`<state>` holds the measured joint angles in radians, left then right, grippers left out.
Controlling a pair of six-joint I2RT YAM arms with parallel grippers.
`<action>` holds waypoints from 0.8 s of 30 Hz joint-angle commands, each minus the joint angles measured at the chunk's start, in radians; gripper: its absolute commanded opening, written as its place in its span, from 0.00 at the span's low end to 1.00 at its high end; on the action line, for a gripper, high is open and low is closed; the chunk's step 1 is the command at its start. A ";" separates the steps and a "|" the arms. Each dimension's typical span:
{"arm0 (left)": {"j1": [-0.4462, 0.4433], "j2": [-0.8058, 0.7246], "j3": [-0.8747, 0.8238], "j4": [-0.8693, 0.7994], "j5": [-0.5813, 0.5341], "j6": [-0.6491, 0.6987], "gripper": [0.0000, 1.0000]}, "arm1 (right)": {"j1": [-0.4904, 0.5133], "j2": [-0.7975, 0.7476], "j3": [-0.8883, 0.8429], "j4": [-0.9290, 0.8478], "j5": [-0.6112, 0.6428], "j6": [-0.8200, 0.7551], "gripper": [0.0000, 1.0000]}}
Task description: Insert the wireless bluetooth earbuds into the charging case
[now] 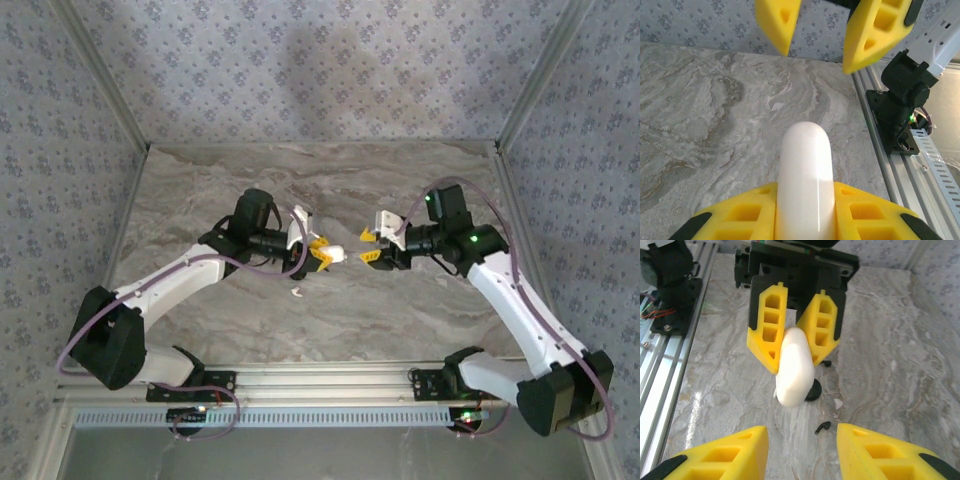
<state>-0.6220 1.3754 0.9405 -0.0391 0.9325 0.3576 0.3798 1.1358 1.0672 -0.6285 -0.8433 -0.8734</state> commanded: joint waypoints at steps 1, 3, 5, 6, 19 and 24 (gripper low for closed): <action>-0.008 -0.010 0.047 -0.042 0.044 0.056 0.23 | 0.043 0.047 0.055 -0.051 -0.019 -0.068 0.42; -0.010 -0.010 0.049 -0.041 0.046 0.057 0.23 | 0.065 0.075 0.066 -0.063 -0.010 -0.079 0.43; -0.015 -0.010 0.049 -0.039 0.051 0.057 0.23 | 0.078 0.099 0.074 -0.064 -0.008 -0.084 0.42; -0.016 -0.011 0.048 -0.039 0.053 0.057 0.23 | 0.082 0.106 0.075 -0.062 -0.008 -0.085 0.42; -0.020 -0.022 0.043 -0.039 0.057 0.064 0.23 | 0.121 0.188 0.106 -0.030 -0.073 -0.078 0.34; -0.019 -0.026 0.040 -0.039 0.053 0.067 0.23 | 0.120 0.194 0.109 -0.034 -0.074 -0.075 0.25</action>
<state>-0.6353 1.3754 0.9565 -0.0822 0.9531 0.4084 0.4923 1.3243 1.1442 -0.6632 -0.8768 -0.9340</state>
